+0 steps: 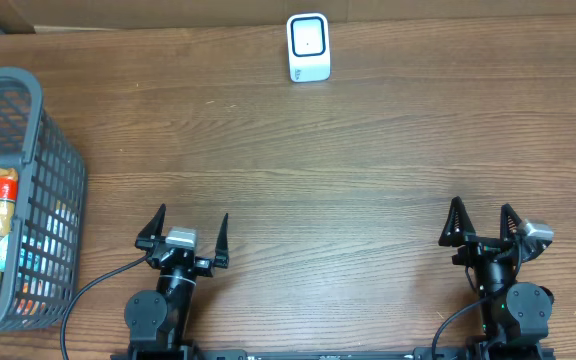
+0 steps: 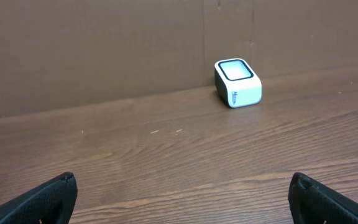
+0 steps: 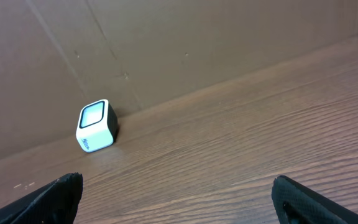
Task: Scan the item barcode
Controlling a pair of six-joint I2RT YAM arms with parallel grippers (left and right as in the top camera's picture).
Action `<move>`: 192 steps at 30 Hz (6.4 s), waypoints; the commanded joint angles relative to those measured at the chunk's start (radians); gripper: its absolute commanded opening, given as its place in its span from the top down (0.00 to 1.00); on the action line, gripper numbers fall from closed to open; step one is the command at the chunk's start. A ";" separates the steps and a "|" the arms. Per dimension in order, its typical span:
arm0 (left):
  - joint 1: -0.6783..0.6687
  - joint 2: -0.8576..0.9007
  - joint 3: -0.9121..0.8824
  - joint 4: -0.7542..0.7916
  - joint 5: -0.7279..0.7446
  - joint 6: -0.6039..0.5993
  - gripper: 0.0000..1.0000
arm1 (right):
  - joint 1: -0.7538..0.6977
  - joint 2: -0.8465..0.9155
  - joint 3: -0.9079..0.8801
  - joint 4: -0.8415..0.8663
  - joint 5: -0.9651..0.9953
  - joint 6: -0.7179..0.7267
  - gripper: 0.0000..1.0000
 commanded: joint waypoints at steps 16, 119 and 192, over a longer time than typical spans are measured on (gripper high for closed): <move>-0.007 -0.003 -0.003 -0.003 0.023 0.017 0.00 | 0.037 -0.002 -0.011 0.054 -0.005 -0.029 0.00; -0.007 0.086 0.217 -0.126 0.035 -0.029 0.00 | 0.037 -0.002 -0.011 0.054 -0.005 -0.029 0.00; 0.787 1.933 1.851 -0.891 -0.124 0.328 0.15 | 0.037 -0.002 -0.011 0.054 -0.005 -0.030 0.00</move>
